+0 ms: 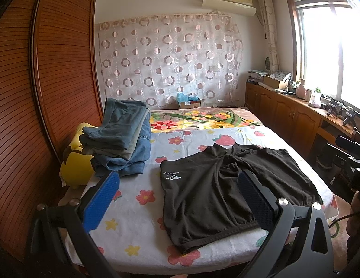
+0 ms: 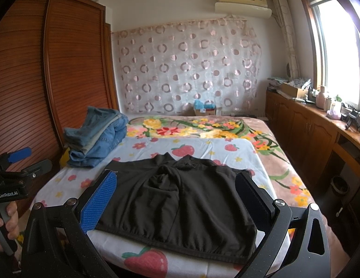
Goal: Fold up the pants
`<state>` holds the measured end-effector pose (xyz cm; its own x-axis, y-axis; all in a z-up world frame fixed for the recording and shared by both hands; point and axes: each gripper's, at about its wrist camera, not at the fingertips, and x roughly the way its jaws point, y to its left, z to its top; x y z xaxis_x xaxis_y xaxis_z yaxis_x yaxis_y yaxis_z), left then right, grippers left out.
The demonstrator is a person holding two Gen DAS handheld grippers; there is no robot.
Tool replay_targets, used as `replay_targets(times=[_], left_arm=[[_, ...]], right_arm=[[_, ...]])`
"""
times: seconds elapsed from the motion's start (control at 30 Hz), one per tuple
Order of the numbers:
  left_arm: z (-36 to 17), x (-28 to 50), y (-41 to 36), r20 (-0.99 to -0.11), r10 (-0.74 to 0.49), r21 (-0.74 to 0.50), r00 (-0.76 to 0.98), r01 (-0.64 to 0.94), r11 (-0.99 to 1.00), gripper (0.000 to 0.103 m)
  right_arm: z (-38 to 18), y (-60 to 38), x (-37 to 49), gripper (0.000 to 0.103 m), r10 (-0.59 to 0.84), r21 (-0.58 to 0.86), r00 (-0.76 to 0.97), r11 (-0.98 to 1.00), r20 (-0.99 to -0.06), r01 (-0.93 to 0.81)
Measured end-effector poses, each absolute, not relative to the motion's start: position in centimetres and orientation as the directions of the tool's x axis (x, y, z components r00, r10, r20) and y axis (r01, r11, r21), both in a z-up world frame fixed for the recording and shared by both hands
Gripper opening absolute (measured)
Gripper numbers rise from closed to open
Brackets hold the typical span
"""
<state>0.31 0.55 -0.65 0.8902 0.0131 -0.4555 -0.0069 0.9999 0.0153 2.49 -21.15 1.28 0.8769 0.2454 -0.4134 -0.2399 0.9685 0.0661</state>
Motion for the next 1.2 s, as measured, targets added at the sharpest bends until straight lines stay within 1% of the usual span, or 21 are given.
replay_targets(times=[1.1, 1.2], left_arm=[[-0.69, 0.19, 0.53, -0.45, 0.013, 0.016, 0.893, -0.007, 1.0, 0.103], [0.06, 0.19, 0.14, -0.449, 0.012, 0.017, 0.893, -0.005, 1.0, 0.103]], right_arm=[[1.3, -21.1, 2.41, 0.103, 0.244, 0.065, 0.878, 0.969, -0.411, -0.239], [1.36, -21.13, 2.39, 0.103, 0.244, 0.064, 0.878, 0.969, -0.411, -0.24]])
